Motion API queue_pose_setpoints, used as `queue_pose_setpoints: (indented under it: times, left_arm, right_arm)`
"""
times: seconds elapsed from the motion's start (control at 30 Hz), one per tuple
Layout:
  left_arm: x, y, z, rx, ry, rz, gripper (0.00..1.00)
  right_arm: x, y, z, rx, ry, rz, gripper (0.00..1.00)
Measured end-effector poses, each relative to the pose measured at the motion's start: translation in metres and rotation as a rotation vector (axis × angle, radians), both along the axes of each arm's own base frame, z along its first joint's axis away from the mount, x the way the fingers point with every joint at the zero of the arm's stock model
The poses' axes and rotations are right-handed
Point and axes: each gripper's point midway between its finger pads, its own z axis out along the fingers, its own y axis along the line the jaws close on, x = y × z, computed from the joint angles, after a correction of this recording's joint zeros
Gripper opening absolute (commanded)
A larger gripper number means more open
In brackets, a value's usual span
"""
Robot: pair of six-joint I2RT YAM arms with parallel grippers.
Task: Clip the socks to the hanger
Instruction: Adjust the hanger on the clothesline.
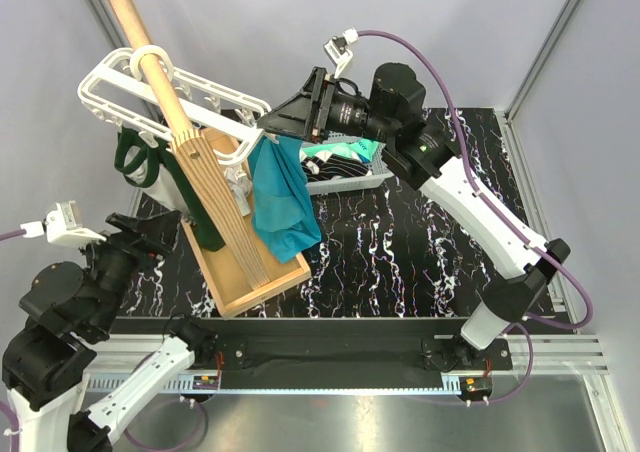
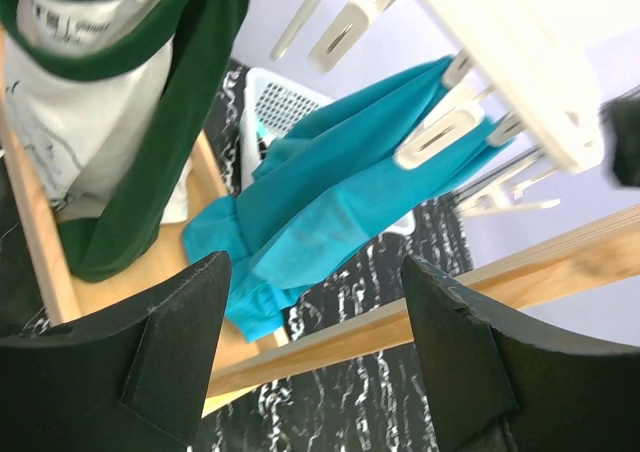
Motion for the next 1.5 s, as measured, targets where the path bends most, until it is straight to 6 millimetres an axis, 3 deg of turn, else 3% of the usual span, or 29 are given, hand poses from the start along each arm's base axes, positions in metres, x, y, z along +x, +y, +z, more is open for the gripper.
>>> queue_pose_setpoints:
  times: [0.2, 0.47, 0.6, 0.8, 0.83, 0.93, 1.0, 1.2, 1.27, 1.5]
  left_arm:
    - [0.003, -0.001, 0.015, -0.01, -0.034, -0.002, 0.74]
    - [0.006, -0.005, 0.018, -0.008, -0.037, -0.008, 0.74]
    - [0.006, -0.004, 0.019, -0.008, -0.038, -0.006, 0.73]
    - [0.001, 0.002, 0.03, -0.012, -0.066, 0.009, 0.73]
    - [0.001, 0.003, 0.032, -0.012, -0.071, 0.011, 0.72]
    - [0.0, 0.005, 0.033, -0.009, -0.074, 0.017, 0.72]
    - [0.0, 0.005, 0.032, -0.007, -0.073, 0.02, 0.73]
    - [-0.001, 0.007, 0.031, -0.006, -0.07, 0.025, 0.72]
    - [-0.002, 0.008, 0.029, -0.008, -0.069, 0.025, 0.72]
    - [0.001, 0.004, 0.015, -0.012, -0.037, 0.019, 0.72]
  right_arm:
    - [0.011, -0.001, -0.021, -0.065, 0.08, -0.061, 0.62]
    - [0.017, 0.002, -0.031, -0.082, 0.128, -0.077, 0.59]
    - [0.025, 0.011, -0.042, -0.085, 0.165, -0.073, 0.55]
    - [0.039, 0.029, -0.057, -0.079, 0.216, -0.052, 0.43]
    - [0.041, 0.032, -0.059, -0.076, 0.222, -0.049, 0.37]
    - [0.045, 0.037, -0.057, -0.057, 0.236, -0.042, 0.3]
    - [0.047, 0.039, -0.052, -0.038, 0.244, -0.038, 0.21]
    - [0.052, 0.044, -0.034, 0.021, 0.272, -0.035, 0.09]
    - [0.058, 0.049, -0.031, 0.028, 0.278, -0.037, 0.0]
    - [0.088, 0.062, -0.033, 0.063, 0.365, -0.053, 0.0]
